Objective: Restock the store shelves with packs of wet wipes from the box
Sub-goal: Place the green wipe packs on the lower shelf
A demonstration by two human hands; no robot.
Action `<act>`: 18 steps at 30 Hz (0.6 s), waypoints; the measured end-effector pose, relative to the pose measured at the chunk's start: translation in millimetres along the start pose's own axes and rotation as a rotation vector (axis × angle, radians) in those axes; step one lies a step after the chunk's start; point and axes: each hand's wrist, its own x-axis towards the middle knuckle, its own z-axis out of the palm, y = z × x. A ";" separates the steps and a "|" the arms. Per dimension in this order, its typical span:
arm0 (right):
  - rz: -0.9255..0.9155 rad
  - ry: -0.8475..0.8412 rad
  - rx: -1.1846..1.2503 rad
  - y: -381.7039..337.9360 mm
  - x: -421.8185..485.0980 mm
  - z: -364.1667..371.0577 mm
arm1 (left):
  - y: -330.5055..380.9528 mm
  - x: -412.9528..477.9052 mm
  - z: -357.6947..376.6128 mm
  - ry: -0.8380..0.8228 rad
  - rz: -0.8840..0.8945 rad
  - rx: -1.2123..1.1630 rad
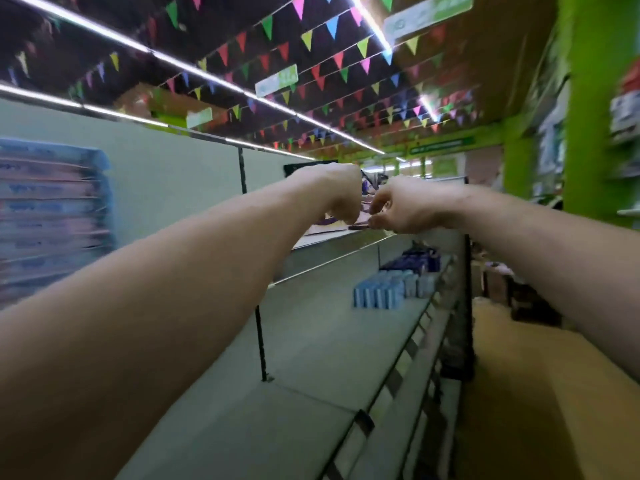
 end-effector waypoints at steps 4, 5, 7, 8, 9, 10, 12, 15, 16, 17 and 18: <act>0.096 0.012 -0.022 24.7 -30.2 -12.9 | 38.4 -2.4 -5.6 0.012 0.096 -0.040; 0.114 0.019 -0.019 31.4 -37.5 -16.5 | 48.9 -2.8 -6.8 0.010 0.124 -0.050; 0.157 0.016 -0.028 44.8 -52.6 -23.9 | 70.6 -3.5 -7.7 0.001 0.178 -0.071; 0.181 0.011 -0.037 51.9 -60.6 -27.8 | 82.2 -3.7 -8.2 -0.007 0.200 -0.092; 0.203 0.009 -0.040 59.4 -68.8 -31.4 | 93.8 -3.8 -8.8 -0.019 0.218 -0.117; 0.221 0.009 -0.039 67.2 -77.3 -35.0 | 106.0 -4.4 -10.3 -0.029 0.234 -0.139; 0.252 0.021 -0.048 82.7 -95.0 -42.7 | 131.8 -6.7 -14.2 -0.033 0.273 -0.160; 0.320 0.025 -0.075 107.6 -124.4 -55.9 | 172.5 -14.7 -21.0 -0.017 0.337 -0.171; 0.345 0.022 -0.075 116.3 -135.2 -60.2 | 186.4 -18.7 -22.6 -0.019 0.359 -0.179; 0.363 0.023 -0.078 124.9 -147.0 -64.4 | 201.1 -23.3 -24.2 -0.022 0.382 -0.188; 0.380 0.020 -0.083 133.9 -159.3 -68.5 | 216.2 -27.9 -26.1 -0.023 0.404 -0.200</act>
